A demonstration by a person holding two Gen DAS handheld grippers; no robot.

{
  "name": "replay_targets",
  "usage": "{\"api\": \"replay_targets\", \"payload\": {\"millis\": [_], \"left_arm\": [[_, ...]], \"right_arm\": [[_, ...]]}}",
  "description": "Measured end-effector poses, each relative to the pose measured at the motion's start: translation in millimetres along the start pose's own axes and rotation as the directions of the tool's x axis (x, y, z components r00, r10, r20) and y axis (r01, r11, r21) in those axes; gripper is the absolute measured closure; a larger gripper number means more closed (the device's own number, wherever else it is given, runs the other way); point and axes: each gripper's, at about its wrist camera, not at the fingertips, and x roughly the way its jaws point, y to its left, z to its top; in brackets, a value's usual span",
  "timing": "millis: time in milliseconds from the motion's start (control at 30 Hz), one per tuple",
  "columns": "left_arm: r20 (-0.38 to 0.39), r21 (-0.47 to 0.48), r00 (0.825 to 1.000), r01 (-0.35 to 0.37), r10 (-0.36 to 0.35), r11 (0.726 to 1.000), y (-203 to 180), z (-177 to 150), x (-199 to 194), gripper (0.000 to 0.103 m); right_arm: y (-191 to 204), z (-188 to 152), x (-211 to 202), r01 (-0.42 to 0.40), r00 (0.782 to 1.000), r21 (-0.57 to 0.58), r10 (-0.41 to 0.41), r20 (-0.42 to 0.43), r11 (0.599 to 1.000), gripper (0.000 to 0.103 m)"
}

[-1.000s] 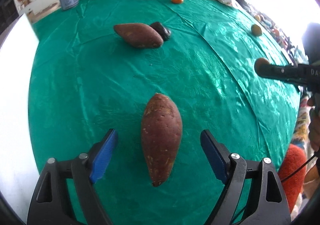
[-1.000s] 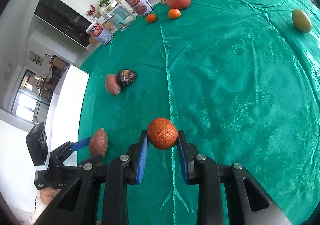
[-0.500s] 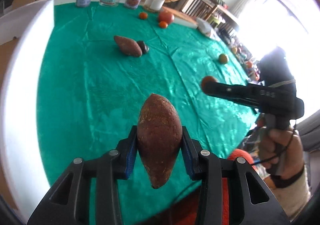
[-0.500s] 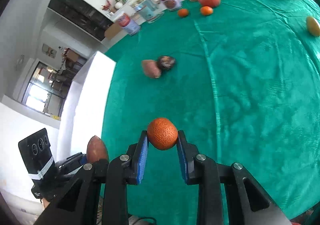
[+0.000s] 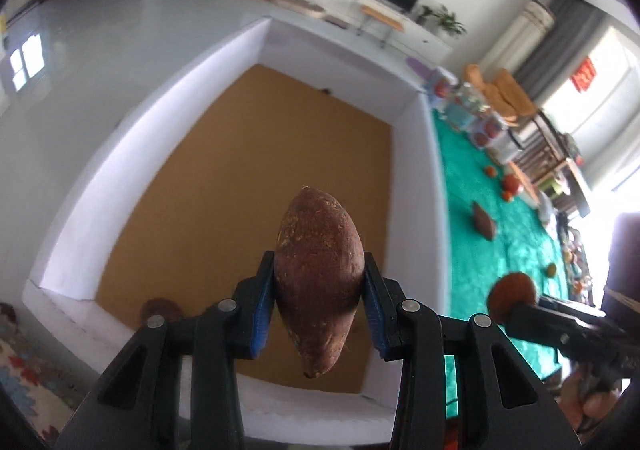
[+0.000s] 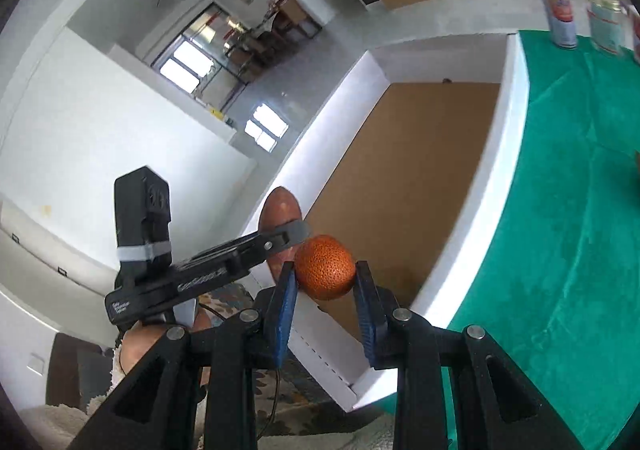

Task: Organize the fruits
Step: 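Carry the sweet potato and orange over the white box and open both grippers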

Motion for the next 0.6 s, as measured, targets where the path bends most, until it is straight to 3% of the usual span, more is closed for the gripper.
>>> {"api": "replay_targets", "payload": {"millis": [200,433,467,533,567,600], "left_arm": [[-0.026,-0.045,0.997,-0.073,0.072,0.996,33.9,-16.2,21.3,0.062],[-0.024,-0.017,0.992,-0.123,0.122,0.992,31.7,-19.6,26.5,0.061],[-0.015,-0.011,0.99,-0.138,0.138,0.99,30.7,-19.6,25.3,0.056],[0.013,0.008,0.986,-0.165,0.165,0.986,24.7,-19.0,21.1,0.035],[0.032,0.015,0.983,-0.18,0.179,0.984,21.0,-18.0,19.0,0.021],[0.055,0.024,0.981,-0.188,0.187,0.982,15.4,-16.9,15.9,0.016]], "right_arm": [[-1.0,-2.7,64.4,0.073,0.994,-0.047,-0.076,-0.076,0.996,0.074],[-14.1,11.8,76.6,0.119,0.99,-0.059,-0.123,-0.062,0.991,0.072],[-16.7,14.3,74.9,0.121,0.991,-0.054,-0.124,-0.054,0.991,0.071],[-17.8,13.4,67.6,0.111,0.993,-0.031,-0.112,-0.029,0.993,0.053],[-20.7,13.6,60.0,0.11,0.994,-0.02,-0.11,-0.004,0.994,0.036],[-23.9,13.0,49.8,0.117,0.993,-0.012,-0.117,0.027,0.993,0.026]]}}
